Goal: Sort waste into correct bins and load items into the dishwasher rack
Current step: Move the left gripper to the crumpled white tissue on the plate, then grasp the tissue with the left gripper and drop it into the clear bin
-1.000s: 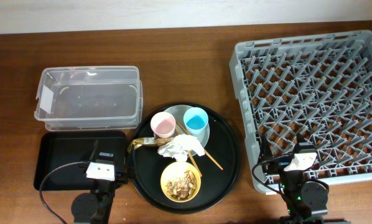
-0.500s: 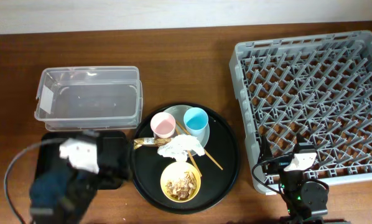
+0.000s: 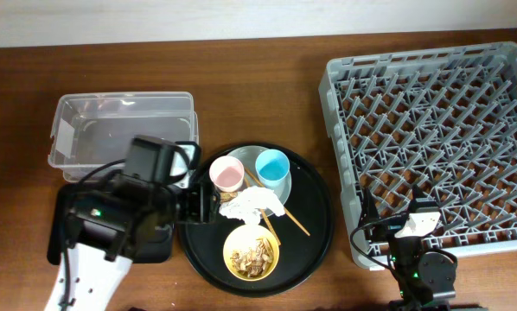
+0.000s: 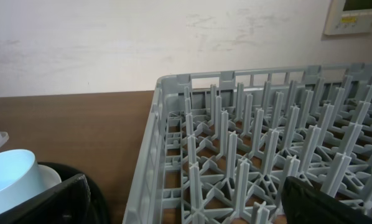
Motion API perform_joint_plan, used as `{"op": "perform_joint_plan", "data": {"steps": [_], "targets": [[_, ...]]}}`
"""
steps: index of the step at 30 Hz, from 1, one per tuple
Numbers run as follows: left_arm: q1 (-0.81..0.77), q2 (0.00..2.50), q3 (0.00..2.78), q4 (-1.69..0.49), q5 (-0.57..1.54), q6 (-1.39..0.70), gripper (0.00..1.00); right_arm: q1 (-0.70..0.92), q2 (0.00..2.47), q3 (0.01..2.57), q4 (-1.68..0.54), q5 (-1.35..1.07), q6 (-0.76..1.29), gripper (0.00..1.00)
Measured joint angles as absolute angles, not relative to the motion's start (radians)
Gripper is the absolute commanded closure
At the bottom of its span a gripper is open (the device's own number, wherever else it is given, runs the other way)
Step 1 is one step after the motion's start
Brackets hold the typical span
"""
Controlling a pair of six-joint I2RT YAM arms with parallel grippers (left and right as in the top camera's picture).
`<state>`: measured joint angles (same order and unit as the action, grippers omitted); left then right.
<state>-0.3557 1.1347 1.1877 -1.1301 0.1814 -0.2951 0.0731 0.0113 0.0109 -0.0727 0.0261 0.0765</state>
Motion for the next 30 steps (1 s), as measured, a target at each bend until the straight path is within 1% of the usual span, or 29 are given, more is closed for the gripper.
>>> {"op": "perform_joint_plan", "data": {"steps": [1,2,3,6,8,10,13,17,20,21,22,24,26,27,30], "targets": [[-0.414,1.135,1.187,-1.113,0.117,-0.342,0.31,0.073,0.011,0.011,-0.073,0.026,0.076,0.01],[-0.511,1.139,1.188,-1.088,0.043,-0.402,0.24,0.073,0.011,0.011,-0.073,0.027,0.076,0.01],[-0.557,1.15,1.188,-1.072,-0.002,-0.437,0.19,0.073,0.011,0.011,-0.073,0.027,0.076,0.01],[-0.642,1.272,1.179,-1.013,-0.046,-0.503,0.16,0.073,0.011,0.011,-0.073,0.027,0.076,0.01],[-0.648,1.386,1.157,-1.0,-0.06,-0.529,0.14,0.073,0.011,0.011,-0.073,0.027,0.076,0.01],[-0.649,1.527,1.155,-0.978,-0.061,-0.537,0.14,0.073,0.011,0.011,-0.073,0.027,0.076,0.01],[-0.651,1.65,1.155,-0.906,-0.051,-0.54,0.13,0.073,0.011,0.011,-0.073,0.026,0.076,0.01],[-0.707,1.682,1.147,-0.812,-0.037,-0.546,0.13,0.073,0.011,0.011,-0.073,0.026,0.076,0.01],[-0.724,1.683,1.083,-0.711,-0.034,-0.584,0.13,0.073,0.011,0.011,-0.073,0.027,0.076,0.01],[-0.724,1.685,1.046,-0.687,-0.034,-0.595,0.21,0.073,0.011,0.011,-0.073,0.026,0.076,0.01],[-0.724,1.686,1.038,-0.67,-0.034,-0.599,0.33,0.073,0.011,0.011,-0.073,0.027,0.076,0.01],[-0.724,1.686,1.037,-0.646,-0.033,-0.606,0.53,0.073,0.011,0.011,-0.073,0.027,0.076,0.01],[-0.724,1.686,1.037,-0.646,-0.034,-0.611,0.92,0.073,0.011,0.011,-0.073,0.026,0.076,0.01],[-0.724,1.685,1.037,-0.646,-0.034,-0.611,1.0,0.073,0.011,0.011,-0.073,0.027,0.077,0.01],[-0.724,1.639,1.038,-0.647,-0.034,-0.613,1.0,0.073,0.011,0.011,-0.073,0.027,0.076,0.01]]}}
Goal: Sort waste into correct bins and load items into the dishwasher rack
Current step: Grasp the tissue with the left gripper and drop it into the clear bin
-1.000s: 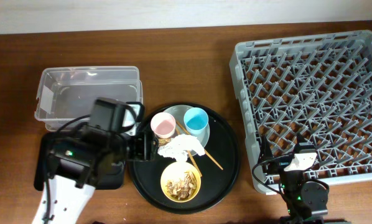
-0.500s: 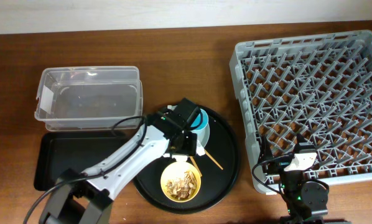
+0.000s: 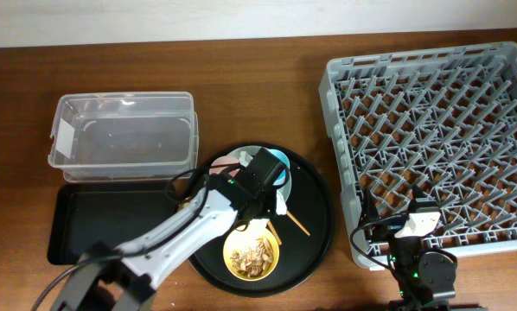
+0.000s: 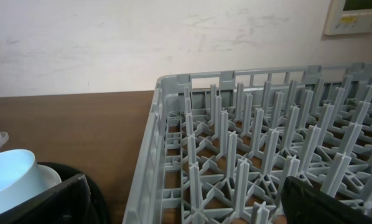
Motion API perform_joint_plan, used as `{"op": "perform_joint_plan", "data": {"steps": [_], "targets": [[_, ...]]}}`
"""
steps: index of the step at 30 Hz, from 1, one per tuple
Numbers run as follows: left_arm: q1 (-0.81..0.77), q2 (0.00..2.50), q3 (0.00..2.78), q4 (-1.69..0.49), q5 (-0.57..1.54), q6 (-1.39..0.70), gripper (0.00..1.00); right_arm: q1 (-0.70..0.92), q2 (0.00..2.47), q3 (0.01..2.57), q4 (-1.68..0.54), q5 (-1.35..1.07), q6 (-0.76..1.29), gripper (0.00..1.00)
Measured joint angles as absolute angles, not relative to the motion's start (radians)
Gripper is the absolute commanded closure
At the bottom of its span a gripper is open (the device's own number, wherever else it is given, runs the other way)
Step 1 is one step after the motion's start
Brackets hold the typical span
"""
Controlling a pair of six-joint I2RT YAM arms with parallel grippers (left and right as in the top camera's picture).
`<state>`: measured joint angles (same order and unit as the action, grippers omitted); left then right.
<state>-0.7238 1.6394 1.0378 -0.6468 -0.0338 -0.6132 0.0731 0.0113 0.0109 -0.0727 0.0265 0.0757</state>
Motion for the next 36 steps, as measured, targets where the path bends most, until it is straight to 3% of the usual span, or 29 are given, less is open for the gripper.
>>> {"op": "perform_joint_plan", "data": {"steps": [6,9,12,16,20,21,22,23,24,28,29,30,33,34,35,36], "targets": [[-0.692,1.364,1.039,-0.668,-0.035,-0.609,1.0,0.073,0.011,0.011,-0.073,0.027,0.076,0.01],[-0.583,1.239,1.039,-0.683,-0.036,-0.598,1.0,0.073,0.011,0.011,-0.073,0.027,0.076,0.01],[-0.376,1.137,1.04,-0.649,-0.13,-0.577,1.0,0.073,0.012,0.011,-0.073,0.027,0.076,0.01],[-0.171,1.21,1.041,-0.518,-0.233,-0.564,1.0,0.073,0.012,0.011,-0.073,0.027,0.076,0.01],[-0.035,1.477,1.045,-0.352,-0.245,-0.561,1.0,0.073,0.011,0.011,-0.073,0.027,0.076,0.01],[-0.017,1.53,1.045,-0.31,-0.245,-0.561,0.79,0.073,0.011,0.011,-0.073,0.027,0.076,0.01],[0.001,1.573,1.045,-0.291,-0.244,-0.561,0.39,0.073,0.011,0.011,-0.073,0.027,0.076,0.01],[0.015,1.608,1.045,-0.276,-0.245,-0.542,0.16,0.073,0.011,0.011,-0.073,0.026,0.076,0.01],[0.018,1.61,1.045,-0.263,-0.245,-0.515,0.14,0.073,0.011,0.011,-0.073,0.026,0.076,0.01],[0.018,1.554,1.06,-0.318,-0.202,-0.445,0.2,0.073,0.012,0.011,-0.073,0.027,0.076,0.01],[0.017,1.434,1.066,-0.405,-0.14,-0.462,0.7,0.073,0.012,0.011,-0.073,0.027,0.076,0.01],[0.018,1.361,1.081,-0.471,-0.096,-0.486,0.88,0.073,0.012,0.011,-0.073,0.026,0.076,0.01],[-0.003,1.167,1.101,-0.846,0.093,-0.58,0.84,0.073,0.012,0.011,-0.073,0.027,0.076,0.01],[-0.031,1.155,1.099,-0.96,0.144,-0.606,0.71,0.073,0.01,0.011,-0.073,0.026,0.076,0.01],[-0.066,1.161,1.09,-1.013,0.176,-0.633,0.69,0.073,0.01,0.011,-0.073,0.027,0.076,0.01],[-0.108,1.16,1.066,-1.027,0.188,-0.669,0.49,0.073,0.01,0.011,-0.073,0.026,0.076,0.01]]}}
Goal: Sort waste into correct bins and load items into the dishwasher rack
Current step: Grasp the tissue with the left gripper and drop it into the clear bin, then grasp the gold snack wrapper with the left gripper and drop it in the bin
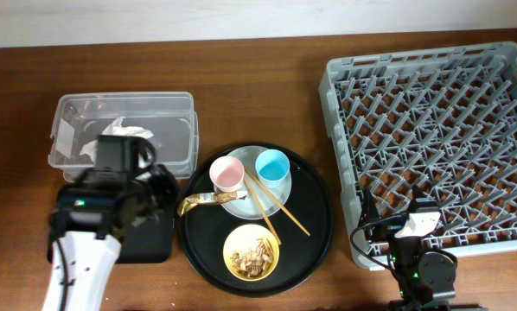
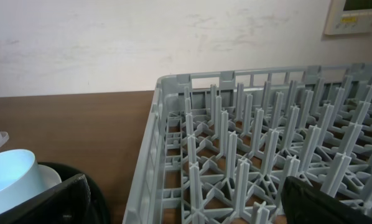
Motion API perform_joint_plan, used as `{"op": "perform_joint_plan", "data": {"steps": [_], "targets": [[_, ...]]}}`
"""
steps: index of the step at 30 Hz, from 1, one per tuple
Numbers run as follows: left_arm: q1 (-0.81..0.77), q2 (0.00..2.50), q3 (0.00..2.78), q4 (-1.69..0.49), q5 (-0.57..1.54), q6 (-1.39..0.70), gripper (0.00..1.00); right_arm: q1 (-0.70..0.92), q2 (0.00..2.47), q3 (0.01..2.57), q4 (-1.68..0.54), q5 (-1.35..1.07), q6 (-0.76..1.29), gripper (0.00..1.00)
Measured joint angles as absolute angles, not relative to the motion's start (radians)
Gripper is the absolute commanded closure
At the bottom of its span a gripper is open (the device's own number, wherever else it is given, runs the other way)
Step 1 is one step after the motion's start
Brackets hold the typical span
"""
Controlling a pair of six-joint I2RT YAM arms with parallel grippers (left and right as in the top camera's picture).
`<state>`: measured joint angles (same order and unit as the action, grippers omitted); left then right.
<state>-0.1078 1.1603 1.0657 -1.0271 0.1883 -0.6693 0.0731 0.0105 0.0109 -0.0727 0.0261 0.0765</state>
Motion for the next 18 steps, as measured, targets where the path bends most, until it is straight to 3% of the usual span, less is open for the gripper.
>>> {"op": "perform_joint_plan", "data": {"steps": [1,4,7,8,15,16,17,18], "targets": [[-0.163,1.164,1.019,-1.017,0.203,-0.729,0.41,0.073,0.01,0.011,-0.073,0.027,0.076,0.01],[-0.241,1.171,0.893,-0.915,0.191,-0.946,0.42,0.073,0.01,0.011,-0.073,0.027,0.076,0.01],[-0.269,1.171,0.799,-0.767,0.167,-1.085,0.6,0.073,0.01,0.011,-0.073,0.026,0.076,0.01],[-0.274,1.176,0.773,-0.738,0.15,-1.127,0.61,0.073,0.01,0.011,-0.073,0.027,0.076,0.01],[-0.276,1.355,0.735,-0.573,0.115,-1.209,0.49,0.073,0.01,0.011,-0.073,0.027,0.076,0.01],[-0.276,1.377,0.735,-0.565,0.115,-1.21,0.5,0.073,0.01,0.011,-0.073,0.027,0.076,0.01],[-0.276,1.414,0.734,-0.536,0.114,-1.213,0.61,0.073,0.01,0.011,-0.073,0.026,0.076,0.01],[-0.276,1.437,0.734,-0.521,0.115,-1.213,0.65,0.073,0.01,0.011,-0.073,0.026,0.076,0.01]]}}
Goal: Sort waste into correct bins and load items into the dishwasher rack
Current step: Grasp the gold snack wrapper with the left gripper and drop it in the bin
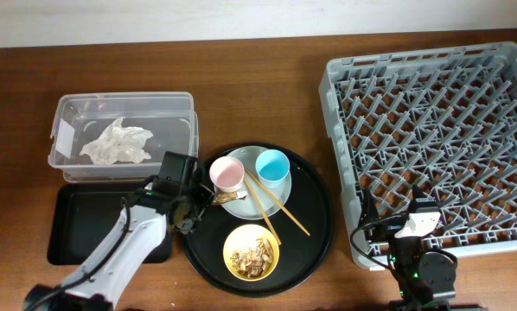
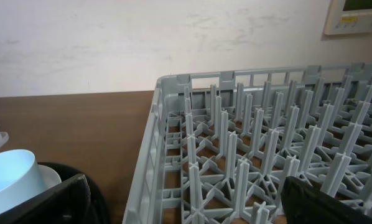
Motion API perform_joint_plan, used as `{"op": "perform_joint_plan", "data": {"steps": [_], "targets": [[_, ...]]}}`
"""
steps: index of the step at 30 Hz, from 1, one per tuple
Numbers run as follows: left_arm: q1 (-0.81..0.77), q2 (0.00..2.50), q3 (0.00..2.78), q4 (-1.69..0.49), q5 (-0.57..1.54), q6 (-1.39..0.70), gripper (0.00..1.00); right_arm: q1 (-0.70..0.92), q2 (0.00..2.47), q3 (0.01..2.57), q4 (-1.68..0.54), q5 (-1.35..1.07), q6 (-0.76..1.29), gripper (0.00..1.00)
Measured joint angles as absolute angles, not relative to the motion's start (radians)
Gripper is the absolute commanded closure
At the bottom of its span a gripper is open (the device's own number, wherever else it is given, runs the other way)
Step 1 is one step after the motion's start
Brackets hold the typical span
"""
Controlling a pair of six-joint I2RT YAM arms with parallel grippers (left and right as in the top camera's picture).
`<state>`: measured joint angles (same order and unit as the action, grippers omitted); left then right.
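A crumpled white napkin (image 1: 116,142) lies in the clear plastic bin (image 1: 67,111). On the round black tray (image 1: 315,216) stand a pink cup (image 1: 226,173) and a blue cup (image 1: 272,164) on a white plate, with chopsticks (image 1: 274,200) across it and a yellow bowl of food scraps (image 1: 252,250) in front. A gold wrapper (image 1: 215,199) lies at the tray's left rim. My left gripper (image 1: 189,209) is right beside the wrapper; its dark fingers blend into the tray. My right gripper (image 2: 186,208) hangs open at the front-left corner of the grey dishwasher rack (image 1: 431,69), nothing between its fingers.
A rectangular black tray (image 1: 77,229) sits in front of the clear bin, left of the round one. The rack (image 2: 248,143) fills the table's right side, with upright pegs all over. In the right wrist view the blue cup (image 2: 9,174) shows at the far left.
My left arm has moved right, from over the clear bin and black rectangular tray to the left rim of the round tray beside the gold wrapper. The napkin now shows fully in the bin.
My left gripper was first at the round tray's left edge, with the napkin lying on the plate. Then it was over the napkin. Later the napkin lay in the clear bin with the arm over it. Now the arm is back by the wrapper. The right arm stayed still.
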<state>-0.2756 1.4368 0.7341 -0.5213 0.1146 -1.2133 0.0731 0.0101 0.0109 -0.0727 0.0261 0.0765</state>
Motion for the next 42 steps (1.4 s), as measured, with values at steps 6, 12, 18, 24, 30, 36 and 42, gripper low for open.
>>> {"op": "perform_joint_plan", "data": {"steps": [6,12,18,24,30,36,42], "targets": [[-0.276,1.481,0.734,-0.481,0.115,-1.22,0.99,0.073,0.01,0.011,-0.073,0.027,0.076,0.01],[-0.276,1.365,0.727,-0.482,0.115,-1.219,0.99,0.073,0.01,0.011,-0.073,0.026,0.076,0.01],[-0.276,0.907,0.72,-0.407,0.012,-1.118,1.0,0.073,0.011,0.011,-0.073,0.026,0.076,0.01],[-0.077,1.005,0.718,-0.142,-0.244,-0.936,1.0,0.073,0.011,0.011,-0.072,0.027,0.076,0.01],[0.022,1.354,0.715,0.066,-0.208,-0.826,0.19,0.073,0.011,0.011,-0.073,0.027,0.076,0.01],[0.012,1.028,0.733,-0.155,0.129,-0.654,0.01,0.073,0.012,0.011,-0.073,0.026,0.076,0.01],[-0.44,0.838,0.726,-0.584,0.252,-0.609,0.01,0.073,0.011,0.011,-0.073,0.026,0.076,0.01]]}}
